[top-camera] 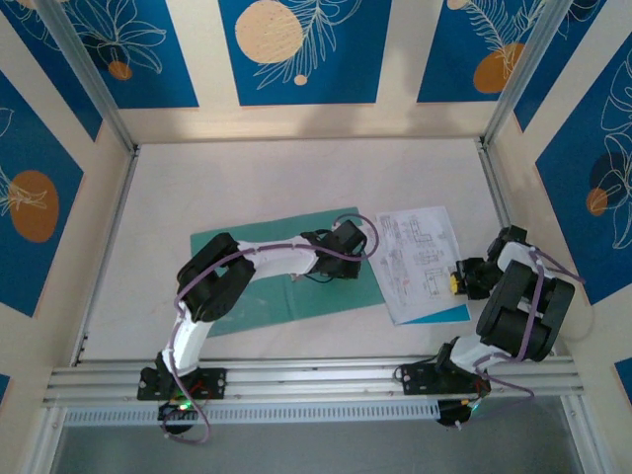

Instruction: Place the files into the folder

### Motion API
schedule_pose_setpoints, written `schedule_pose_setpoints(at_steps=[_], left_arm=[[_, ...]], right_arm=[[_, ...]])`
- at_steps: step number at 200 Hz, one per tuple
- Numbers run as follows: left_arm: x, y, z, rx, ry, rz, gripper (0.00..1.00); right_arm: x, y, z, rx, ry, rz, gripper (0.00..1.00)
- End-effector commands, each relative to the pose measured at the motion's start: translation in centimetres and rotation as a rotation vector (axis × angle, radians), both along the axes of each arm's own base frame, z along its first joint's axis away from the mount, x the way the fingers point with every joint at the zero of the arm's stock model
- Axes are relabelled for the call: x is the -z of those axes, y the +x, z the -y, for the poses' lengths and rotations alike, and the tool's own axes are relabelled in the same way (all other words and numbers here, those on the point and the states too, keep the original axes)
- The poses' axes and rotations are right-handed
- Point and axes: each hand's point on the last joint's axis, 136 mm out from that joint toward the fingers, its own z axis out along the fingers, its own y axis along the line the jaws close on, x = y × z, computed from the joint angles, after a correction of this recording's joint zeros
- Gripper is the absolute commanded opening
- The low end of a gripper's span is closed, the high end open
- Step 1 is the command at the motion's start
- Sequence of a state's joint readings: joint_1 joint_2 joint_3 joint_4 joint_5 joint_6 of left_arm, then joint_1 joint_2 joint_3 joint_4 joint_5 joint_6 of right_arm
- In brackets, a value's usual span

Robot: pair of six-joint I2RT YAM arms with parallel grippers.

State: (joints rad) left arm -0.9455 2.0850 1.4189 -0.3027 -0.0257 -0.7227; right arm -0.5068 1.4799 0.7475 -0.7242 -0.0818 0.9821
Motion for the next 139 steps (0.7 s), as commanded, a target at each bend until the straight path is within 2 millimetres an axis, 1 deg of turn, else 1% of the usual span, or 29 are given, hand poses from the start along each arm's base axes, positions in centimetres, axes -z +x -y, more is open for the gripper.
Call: schedule_pose_setpoints(at_steps=[1, 23, 56, 84, 97, 107, 118, 139], left_arm=[[2.2, 1.1, -2.4, -0.017, 0.082, -0.033, 0.05], [2.1, 2.0, -3.5, -0.015, 0.100, -0.026, 0.05], [1.5, 3.4, -5.2, 0.024, 0.153, 0.004, 0.05], [0.7, 4.1, -6.2, 0.042, 0.172, 0.025, 0.06], [0.0, 4.3, -6.1, 0.054, 0.165, 0.043, 0.07], [-0.6, 4.4, -5.8, 0.060, 0.144, 0.058, 0.09], [-1.3, 4.4, -5.4, 0.068, 0.124, 0.069, 0.12], [-2.9, 4.5, -4.7, 0.076, 0.098, 0.091, 0.16]], right_arm=[[0.9, -1.7, -1.9, 0.019, 0.058, -0.091, 0.12], [1.3, -1.6, -3.7, 0.007, 0.087, -0.129, 0.12], [1.8, -0.9, -6.3, -0.030, 0.113, -0.177, 0.11], [2.1, -0.8, -7.9, -0.052, 0.104, -0.202, 0.10], [2.1, -0.8, -7.8, -0.047, 0.088, -0.203, 0.09], [1.9, -0.9, -7.4, -0.038, 0.069, -0.200, 0.09], [1.6, -0.7, -6.6, -0.029, 0.044, -0.176, 0.09], [0.2, -0.1, -5.0, -0.034, -0.009, -0.114, 0.09]])
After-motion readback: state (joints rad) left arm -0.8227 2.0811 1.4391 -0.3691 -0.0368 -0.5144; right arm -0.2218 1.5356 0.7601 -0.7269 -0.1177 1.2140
